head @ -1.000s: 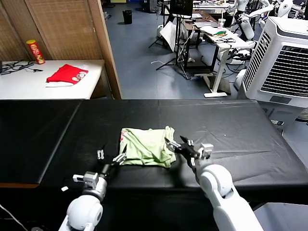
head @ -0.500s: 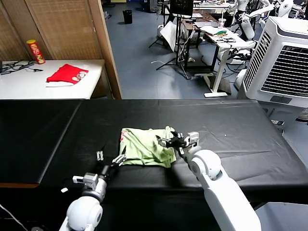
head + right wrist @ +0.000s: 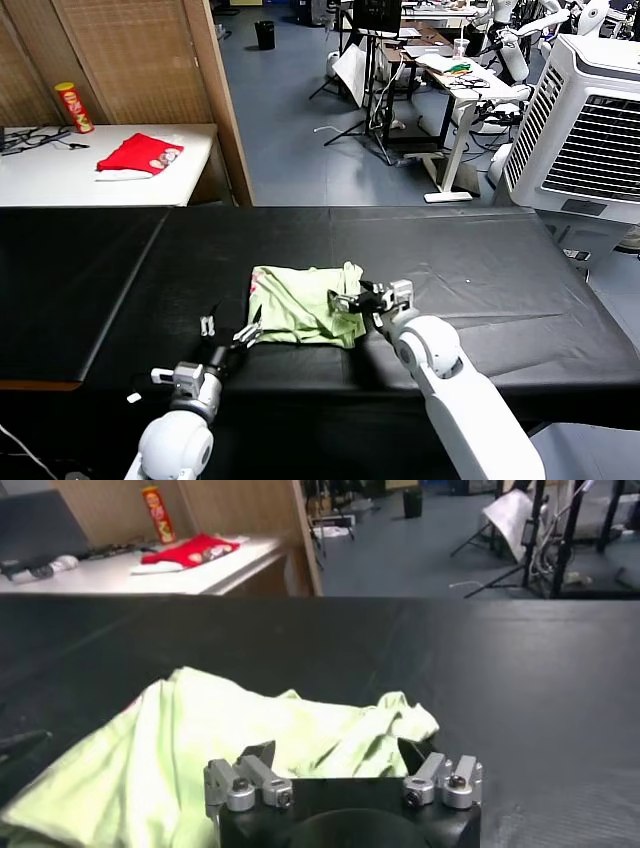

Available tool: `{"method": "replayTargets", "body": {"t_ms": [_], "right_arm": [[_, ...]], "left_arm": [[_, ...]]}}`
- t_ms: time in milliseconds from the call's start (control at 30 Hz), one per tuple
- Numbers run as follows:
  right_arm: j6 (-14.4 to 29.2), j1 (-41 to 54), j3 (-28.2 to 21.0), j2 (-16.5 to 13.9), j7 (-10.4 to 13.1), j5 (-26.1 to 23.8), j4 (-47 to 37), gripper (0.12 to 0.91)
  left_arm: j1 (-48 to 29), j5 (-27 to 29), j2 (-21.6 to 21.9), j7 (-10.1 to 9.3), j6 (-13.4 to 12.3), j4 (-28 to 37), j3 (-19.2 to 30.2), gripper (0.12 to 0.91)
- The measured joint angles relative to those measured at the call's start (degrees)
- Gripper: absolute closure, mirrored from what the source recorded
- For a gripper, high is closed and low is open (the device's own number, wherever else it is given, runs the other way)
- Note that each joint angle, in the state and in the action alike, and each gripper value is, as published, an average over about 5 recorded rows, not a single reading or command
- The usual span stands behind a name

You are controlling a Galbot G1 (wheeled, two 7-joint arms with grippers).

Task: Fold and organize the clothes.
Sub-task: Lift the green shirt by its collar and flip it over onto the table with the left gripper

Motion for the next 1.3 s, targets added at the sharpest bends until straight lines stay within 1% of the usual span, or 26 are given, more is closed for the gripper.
{"method": "replayTargets", "body": {"t_ms": [167,267,367,467,633,900,1133,1200,1233,1300], "right_arm": [[0.2,0.2,-0.1,-0.2,-1.0,0.2,1.1,0.227],[0.2,1.2,-1.2,0.4,-1.9,0.2,0.8,0.227],[0.1,2.0,-2.6,1.0,-2.2,0.2,0.0,0.227],[-0.2,1.9,-3.3,1.2,-1.5,0.6,-0.9,0.227],[-0.6,1.0,-3.1,1.2,-0.2,1.1,-1.2,0.227],[-0.6,0.2,-2.4,1.2,0.0,1.3,-0.7,0.227],[-0.4,0.7,-2.2,1.9,0.0,2.4,-2.2,0.231],[-0.2,0.9,-2.2,2.2,-0.1,2.5,-2.7,0.258],[-0.2,0.9,-2.2,2.3,-0.1,2.6,-2.9,0.288],[-0.1,1.0,-2.2,2.4,-0.2,2.7,-3.2,0.371]], "left_arm": [[0.1,0.0,0.0,0.0,-0.1,0.0,-0.1,0.232],[0.1,0.2,-0.1,0.0,-0.1,0.0,0.0,0.232],[0.1,0.3,-0.2,-0.01,0.0,-0.1,0.1,0.232],[0.4,0.4,-0.3,-0.01,0.0,-0.3,-0.1,0.232],[0.7,0.4,-0.2,-0.01,-0.2,-0.4,-0.6,0.232],[0.7,0.4,-0.3,0.01,-0.3,-0.3,-0.6,0.232],[1.0,0.4,-0.3,0.01,-0.5,-0.4,-0.7,0.232],[1.1,0.5,-0.4,0.02,-0.5,-0.4,-0.7,0.232],[1.2,0.5,-0.4,0.02,-0.6,-0.4,-0.7,0.232],[1.4,0.6,-0.5,0.02,-0.7,-0.5,-0.8,0.232]]}}
